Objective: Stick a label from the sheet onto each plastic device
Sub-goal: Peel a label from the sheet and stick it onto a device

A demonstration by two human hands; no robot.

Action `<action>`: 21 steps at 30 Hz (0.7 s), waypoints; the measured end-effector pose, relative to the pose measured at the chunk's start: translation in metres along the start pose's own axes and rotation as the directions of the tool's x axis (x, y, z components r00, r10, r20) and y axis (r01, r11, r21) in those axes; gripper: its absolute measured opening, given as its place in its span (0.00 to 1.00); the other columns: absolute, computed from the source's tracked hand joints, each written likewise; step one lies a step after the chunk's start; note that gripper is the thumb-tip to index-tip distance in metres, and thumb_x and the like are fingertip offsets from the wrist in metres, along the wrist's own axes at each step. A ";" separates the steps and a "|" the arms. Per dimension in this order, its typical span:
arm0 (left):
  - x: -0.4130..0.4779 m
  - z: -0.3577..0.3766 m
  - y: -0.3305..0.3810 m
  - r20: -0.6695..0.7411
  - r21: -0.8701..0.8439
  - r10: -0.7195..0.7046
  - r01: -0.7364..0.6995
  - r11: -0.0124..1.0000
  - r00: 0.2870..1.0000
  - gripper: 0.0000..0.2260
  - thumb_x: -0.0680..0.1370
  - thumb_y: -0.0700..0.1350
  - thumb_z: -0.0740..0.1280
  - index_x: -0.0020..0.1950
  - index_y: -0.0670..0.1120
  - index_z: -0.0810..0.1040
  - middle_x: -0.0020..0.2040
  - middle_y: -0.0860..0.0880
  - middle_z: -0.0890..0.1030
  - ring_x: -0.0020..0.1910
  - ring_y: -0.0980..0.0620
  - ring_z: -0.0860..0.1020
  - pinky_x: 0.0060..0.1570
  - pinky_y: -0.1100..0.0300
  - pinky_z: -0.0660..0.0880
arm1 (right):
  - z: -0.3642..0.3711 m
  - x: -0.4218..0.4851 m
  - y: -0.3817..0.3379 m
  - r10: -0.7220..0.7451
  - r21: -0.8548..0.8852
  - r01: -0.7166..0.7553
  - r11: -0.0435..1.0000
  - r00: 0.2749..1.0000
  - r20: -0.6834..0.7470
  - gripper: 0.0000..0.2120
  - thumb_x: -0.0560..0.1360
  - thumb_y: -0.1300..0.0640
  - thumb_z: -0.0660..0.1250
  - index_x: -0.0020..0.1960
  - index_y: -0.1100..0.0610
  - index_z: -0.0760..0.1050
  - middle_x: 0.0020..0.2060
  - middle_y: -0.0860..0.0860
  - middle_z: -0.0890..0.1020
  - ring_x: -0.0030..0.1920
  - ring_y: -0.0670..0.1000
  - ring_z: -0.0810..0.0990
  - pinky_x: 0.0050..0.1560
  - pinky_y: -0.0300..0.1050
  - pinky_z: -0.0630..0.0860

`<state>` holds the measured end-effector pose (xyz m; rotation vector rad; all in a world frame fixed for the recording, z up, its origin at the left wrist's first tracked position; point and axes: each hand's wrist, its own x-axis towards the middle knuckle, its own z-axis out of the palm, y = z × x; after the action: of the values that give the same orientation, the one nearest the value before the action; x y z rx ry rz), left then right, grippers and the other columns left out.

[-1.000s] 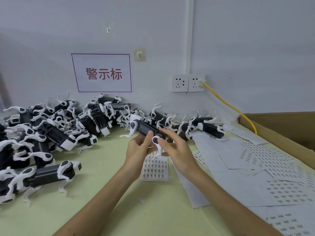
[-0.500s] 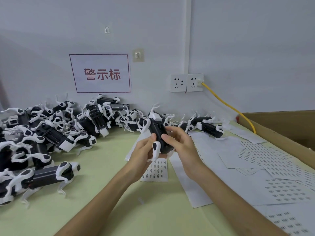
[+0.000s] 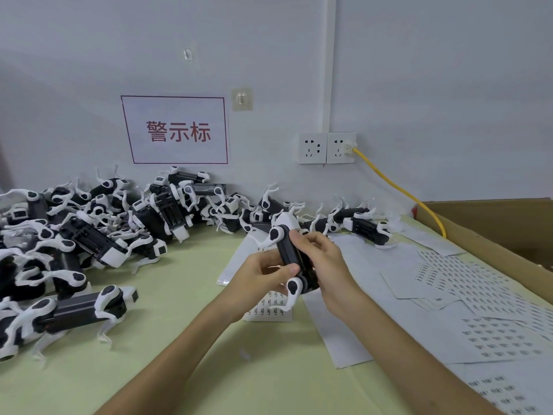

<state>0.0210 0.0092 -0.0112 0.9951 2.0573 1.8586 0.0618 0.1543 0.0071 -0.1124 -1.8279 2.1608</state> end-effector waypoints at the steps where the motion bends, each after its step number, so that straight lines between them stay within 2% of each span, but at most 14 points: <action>1: 0.000 -0.001 0.001 0.005 0.003 0.004 -0.004 1.000 1.000 0.08 0.81 0.43 0.70 0.59 0.44 0.82 0.49 0.49 0.86 0.48 0.52 0.83 0.52 0.53 0.79 | -0.002 0.001 -0.001 0.033 0.053 -0.035 0.998 0.999 0.044 0.13 0.73 0.49 0.74 0.42 0.55 0.73 0.38 0.51 0.80 0.37 0.50 0.79 0.35 0.43 0.74; 4: -0.001 -0.001 0.002 0.018 -0.016 -0.008 0.008 1.000 1.000 0.12 0.76 0.48 0.69 0.56 0.44 0.83 0.49 0.48 0.86 0.48 0.51 0.83 0.54 0.49 0.79 | -0.008 0.003 -0.005 0.103 0.203 -0.134 0.970 0.983 0.154 0.12 0.75 0.52 0.72 0.40 0.53 0.69 0.39 0.53 0.81 0.38 0.52 0.80 0.35 0.44 0.75; 8: 0.001 0.000 -0.002 -0.051 -0.043 -0.021 0.019 0.999 0.999 0.07 0.78 0.46 0.71 0.54 0.45 0.84 0.46 0.50 0.87 0.46 0.51 0.83 0.51 0.55 0.80 | -0.010 0.006 -0.004 0.095 0.196 -0.133 0.972 0.977 0.193 0.09 0.78 0.54 0.68 0.42 0.54 0.71 0.41 0.53 0.81 0.40 0.53 0.79 0.37 0.45 0.75; 10: 0.002 0.001 -0.001 -0.106 -0.123 -0.050 0.037 0.992 0.993 0.11 0.80 0.50 0.68 0.56 0.44 0.83 0.46 0.49 0.86 0.44 0.51 0.83 0.47 0.60 0.80 | -0.008 0.006 -0.001 0.042 0.153 -0.068 0.986 0.985 0.168 0.03 0.79 0.57 0.67 0.49 0.57 0.77 0.46 0.55 0.82 0.45 0.52 0.80 0.42 0.44 0.76; 12: 0.002 0.002 0.003 -0.129 -0.221 -0.089 0.058 0.974 0.988 0.19 0.78 0.55 0.64 0.57 0.40 0.82 0.44 0.48 0.85 0.39 0.53 0.82 0.41 0.63 0.78 | -0.006 0.005 0.001 0.001 0.071 -0.013 0.997 0.988 0.156 0.09 0.80 0.59 0.65 0.59 0.56 0.80 0.53 0.56 0.83 0.51 0.50 0.82 0.49 0.44 0.77; 14: 0.002 -0.001 0.004 -0.130 -0.295 -0.116 0.074 0.953 0.985 0.23 0.78 0.57 0.63 0.58 0.37 0.80 0.43 0.45 0.82 0.37 0.50 0.80 0.39 0.62 0.77 | -0.003 0.003 0.001 -0.005 0.043 -0.003 0.999 0.983 0.183 0.13 0.81 0.60 0.64 0.64 0.54 0.79 0.58 0.55 0.83 0.54 0.50 0.82 0.55 0.46 0.77; 18: 0.002 -0.004 0.006 -0.097 -0.333 -0.139 0.099 0.938 0.985 0.24 0.80 0.57 0.63 0.61 0.38 0.80 0.46 0.42 0.83 0.39 0.49 0.80 0.40 0.60 0.78 | -0.002 0.002 0.000 -0.011 0.058 0.000 0.998 0.982 0.189 0.13 0.80 0.58 0.66 0.63 0.53 0.79 0.56 0.54 0.84 0.52 0.48 0.83 0.55 0.46 0.77; 21: 0.002 -0.004 0.010 -0.119 -0.245 -0.130 0.098 0.965 0.984 0.21 0.77 0.58 0.64 0.58 0.43 0.82 0.41 0.49 0.85 0.34 0.54 0.81 0.37 0.64 0.77 | -0.003 0.002 0.002 -0.012 0.026 0.008 1.000 0.989 0.147 0.11 0.77 0.55 0.70 0.59 0.54 0.80 0.51 0.52 0.84 0.49 0.47 0.84 0.53 0.45 0.77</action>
<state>0.0203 0.0069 -0.0006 0.6949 1.8569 2.0996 0.0600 0.1572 0.0053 0.0642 -1.8740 2.2378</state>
